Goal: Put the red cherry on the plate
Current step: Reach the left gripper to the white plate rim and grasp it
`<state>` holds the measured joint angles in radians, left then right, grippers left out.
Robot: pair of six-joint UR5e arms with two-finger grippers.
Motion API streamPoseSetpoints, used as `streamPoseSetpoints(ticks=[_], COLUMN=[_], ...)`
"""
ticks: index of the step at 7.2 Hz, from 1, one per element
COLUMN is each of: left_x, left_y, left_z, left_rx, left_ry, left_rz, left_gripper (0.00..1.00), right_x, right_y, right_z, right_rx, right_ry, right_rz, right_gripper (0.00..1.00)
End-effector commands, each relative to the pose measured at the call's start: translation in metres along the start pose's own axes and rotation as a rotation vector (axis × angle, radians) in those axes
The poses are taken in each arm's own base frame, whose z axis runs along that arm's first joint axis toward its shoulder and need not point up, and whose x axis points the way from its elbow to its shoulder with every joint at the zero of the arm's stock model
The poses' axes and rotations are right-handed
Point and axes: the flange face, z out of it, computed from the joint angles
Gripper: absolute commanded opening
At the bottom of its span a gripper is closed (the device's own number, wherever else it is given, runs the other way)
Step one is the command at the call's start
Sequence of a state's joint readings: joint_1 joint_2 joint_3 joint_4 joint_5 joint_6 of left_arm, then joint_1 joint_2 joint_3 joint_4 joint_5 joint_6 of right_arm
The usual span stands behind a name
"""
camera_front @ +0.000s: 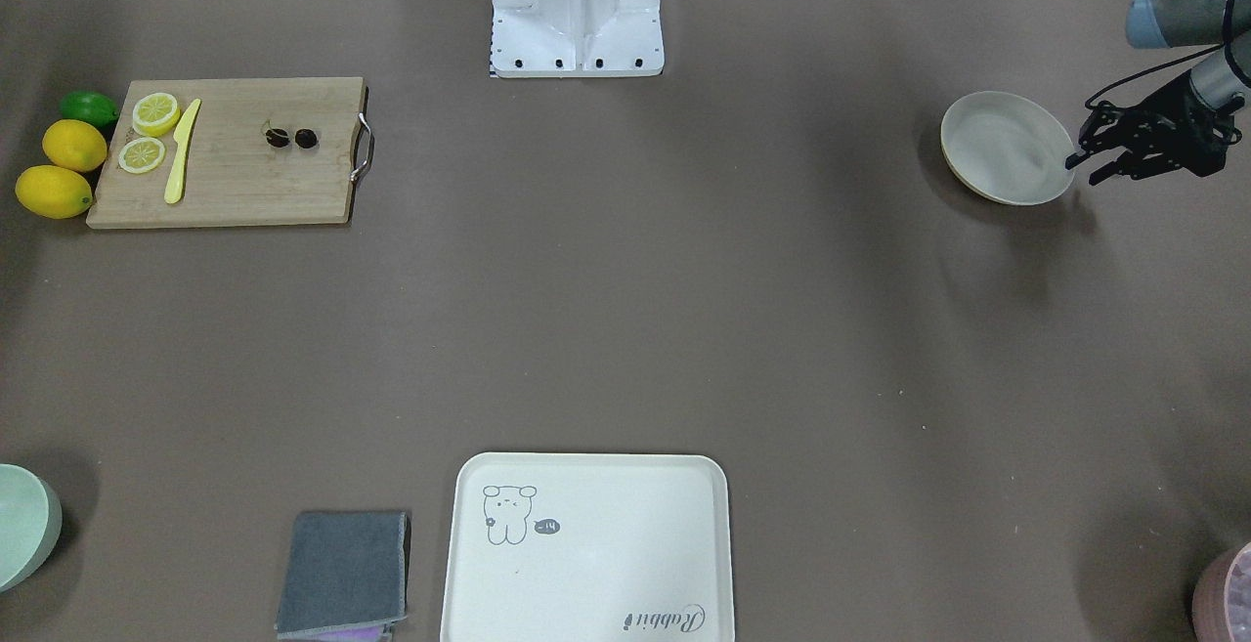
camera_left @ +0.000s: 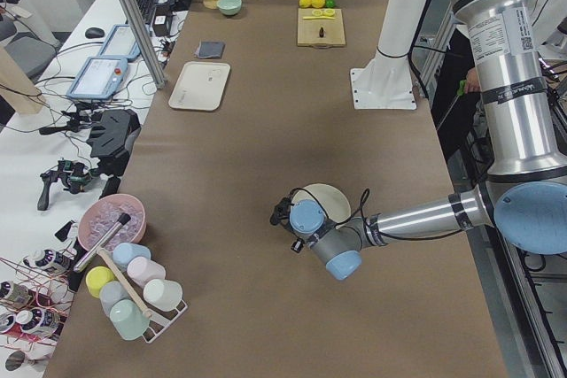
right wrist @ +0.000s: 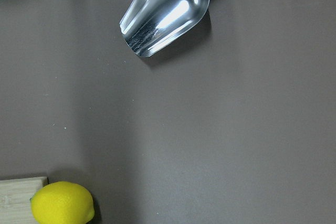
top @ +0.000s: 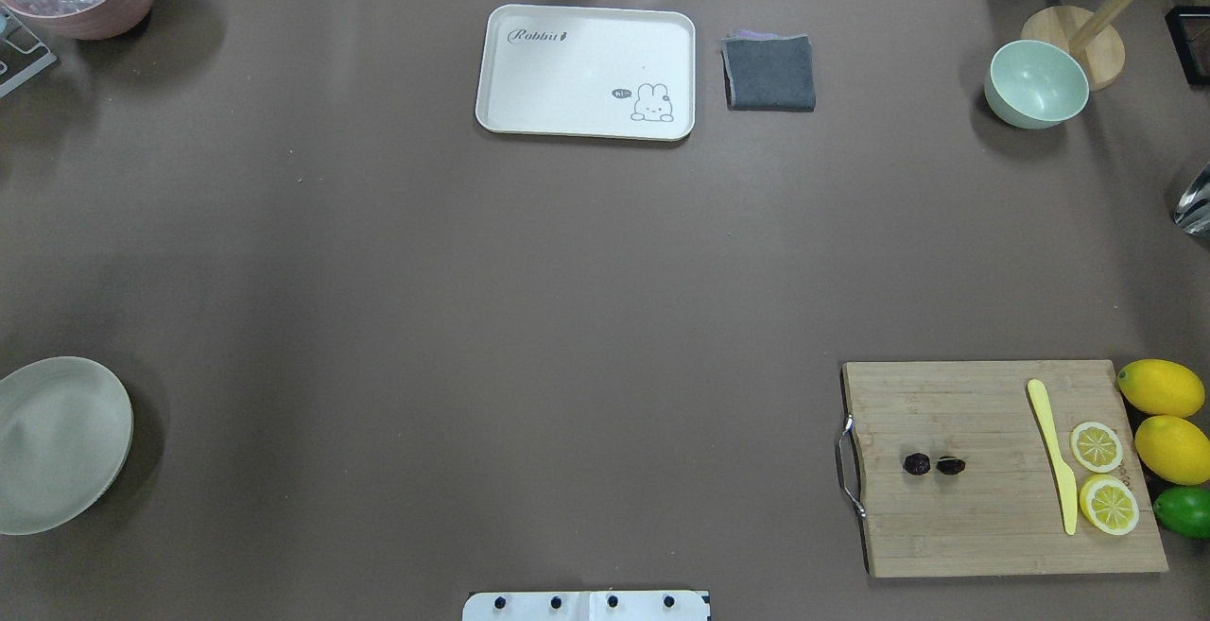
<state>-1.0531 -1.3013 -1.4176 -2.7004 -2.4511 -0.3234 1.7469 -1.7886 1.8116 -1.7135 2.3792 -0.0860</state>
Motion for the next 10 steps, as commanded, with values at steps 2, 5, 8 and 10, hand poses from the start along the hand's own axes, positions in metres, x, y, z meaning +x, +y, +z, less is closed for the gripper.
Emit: streamPoseSetpoints(ticks=[2, 5, 8, 10], left_x=[0.003, 0.012, 0.014, 0.018], left_y=[-0.012, -0.015, -0.016, -0.017], left_z=[0.003, 0.014, 0.016, 0.01], left_rx=[0.005, -0.018, -0.02, -0.024], left_ry=[0.003, 0.022, 0.026, 0.068], left_rz=[0.011, 0.036, -0.008, -0.023], left_gripper=[0.41, 0.4, 0.0, 0.0], right_x=[0.001, -0.001, -0.001, -0.001], right_y=[0.0, -0.002, -0.001, -0.001], right_z=[0.0, -0.002, -0.002, -0.002], right_rx=[-0.001, 0.003, 0.003, 0.003], right_ry=[0.001, 0.003, 0.003, 0.002], right_rz=[0.001, -0.003, -0.003, -0.002], right_gripper=[1.0, 1.0, 1.0, 1.0])
